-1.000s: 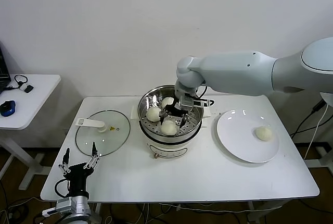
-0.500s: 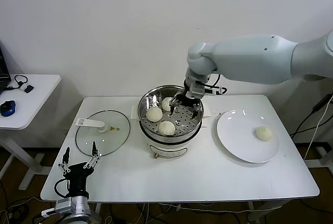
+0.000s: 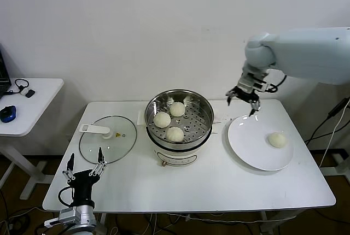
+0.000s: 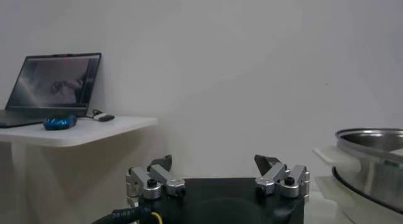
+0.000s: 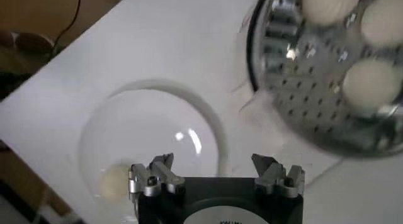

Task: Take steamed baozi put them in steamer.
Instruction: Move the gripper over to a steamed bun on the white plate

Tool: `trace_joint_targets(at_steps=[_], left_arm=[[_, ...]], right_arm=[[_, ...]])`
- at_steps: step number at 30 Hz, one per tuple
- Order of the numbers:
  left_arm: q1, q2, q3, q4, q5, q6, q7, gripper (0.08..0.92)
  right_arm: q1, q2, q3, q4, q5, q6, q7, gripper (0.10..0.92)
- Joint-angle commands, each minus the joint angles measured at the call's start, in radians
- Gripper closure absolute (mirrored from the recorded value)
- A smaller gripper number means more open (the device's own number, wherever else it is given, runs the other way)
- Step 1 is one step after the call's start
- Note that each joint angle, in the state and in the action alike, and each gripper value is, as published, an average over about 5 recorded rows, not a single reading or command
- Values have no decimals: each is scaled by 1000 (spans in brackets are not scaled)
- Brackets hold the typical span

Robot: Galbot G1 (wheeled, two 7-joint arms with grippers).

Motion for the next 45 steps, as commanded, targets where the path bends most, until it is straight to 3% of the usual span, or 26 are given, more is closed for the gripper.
trace_joint_targets(at_steps=[1, 10, 21, 28, 45], left_arm=[[5, 1, -2, 3, 5, -2, 0, 177], [15, -3, 1, 19, 28, -10, -3, 177], [26, -13, 2, 37, 54, -18, -8, 177], [32, -17, 7, 41, 65, -23, -9, 177], [30, -16, 5, 32, 68, -15, -8, 177]], right_arm=[[-157, -228, 73, -141, -40, -164, -69, 203], [-469, -296, 404, -384, -222, -115, -80, 203], [-730, -276, 714, -538, -406, -56, -65, 203], [-838, -222, 877, -650, -472, -29, -45, 203], [-912, -144, 1007, -726, -494, -18, -20, 203]])
